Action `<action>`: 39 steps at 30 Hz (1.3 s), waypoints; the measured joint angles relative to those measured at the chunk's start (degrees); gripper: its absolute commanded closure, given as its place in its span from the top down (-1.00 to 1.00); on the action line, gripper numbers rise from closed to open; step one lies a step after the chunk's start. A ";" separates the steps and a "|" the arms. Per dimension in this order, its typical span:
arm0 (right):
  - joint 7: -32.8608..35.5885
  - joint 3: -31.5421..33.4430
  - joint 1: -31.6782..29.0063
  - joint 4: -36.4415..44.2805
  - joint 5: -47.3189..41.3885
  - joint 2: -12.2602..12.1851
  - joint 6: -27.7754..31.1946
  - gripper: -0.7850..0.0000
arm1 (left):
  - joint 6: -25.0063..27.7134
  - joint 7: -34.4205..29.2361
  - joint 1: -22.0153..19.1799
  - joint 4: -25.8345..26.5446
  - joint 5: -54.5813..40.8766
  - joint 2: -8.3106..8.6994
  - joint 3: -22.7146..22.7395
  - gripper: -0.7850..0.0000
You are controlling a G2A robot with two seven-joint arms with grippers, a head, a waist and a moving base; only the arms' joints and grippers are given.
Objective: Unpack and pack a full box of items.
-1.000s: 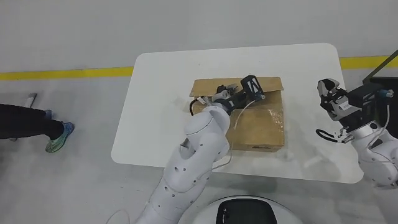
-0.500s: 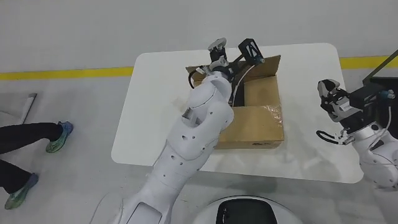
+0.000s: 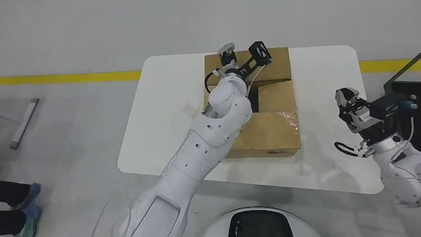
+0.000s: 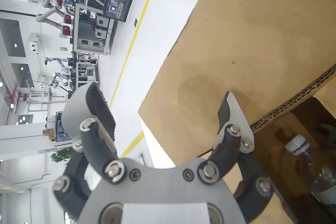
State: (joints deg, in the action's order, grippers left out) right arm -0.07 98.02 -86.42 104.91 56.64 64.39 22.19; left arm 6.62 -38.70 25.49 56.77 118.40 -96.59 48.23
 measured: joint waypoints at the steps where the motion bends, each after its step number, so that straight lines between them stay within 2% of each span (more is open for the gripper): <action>1: 0.14 -0.01 0.00 0.00 -0.18 0.00 0.09 -1.00 | -0.12 -0.09 0.05 -0.20 -0.03 -0.09 0.05 1.00; 12: 1.05 -0.61 0.61 -0.12 -0.74 0.02 0.63 -1.00 | -0.01 -1.09 1.07 -0.03 0.59 -0.66 1.25 1.00; 18: 0.77 -0.46 0.50 -0.37 -3.67 0.12 1.14 -1.00 | 0.61 -1.76 2.20 4.32 -3.62 -0.87 3.99 1.00; 24: 5.37 0.17 1.89 -1.07 -17.38 -0.01 7.40 -1.00 | 2.28 -3.70 7.02 13.64 -10.66 -0.05 10.15 1.00; 27: 11.78 0.65 2.75 -1.97 -25.46 -0.50 12.35 -1.00 | 4.27 -4.92 11.46 20.13 -13.48 0.71 13.40 1.00; 31: 25.49 -0.29 3.97 -2.73 -32.98 -1.50 16.54 -1.00 | 6.51 -6.68 18.36 29.32 -18.50 1.57 17.57 1.00; 34: 31.20 -0.55 4.98 -3.22 -36.91 -1.96 17.35 -1.00 | 6.76 -7.52 22.47 34.84 -21.08 1.99 19.69 1.00; 39: 32.27 -0.17 5.37 -3.21 -35.98 -2.12 17.12 -1.00 | 7.01 -8.31 26.78 40.85 -24.38 2.45 21.70 1.00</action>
State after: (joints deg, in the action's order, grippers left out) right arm 32.20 97.86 -81.05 101.70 20.66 62.27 39.31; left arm 13.63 -47.01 52.27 97.62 94.02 -94.14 69.92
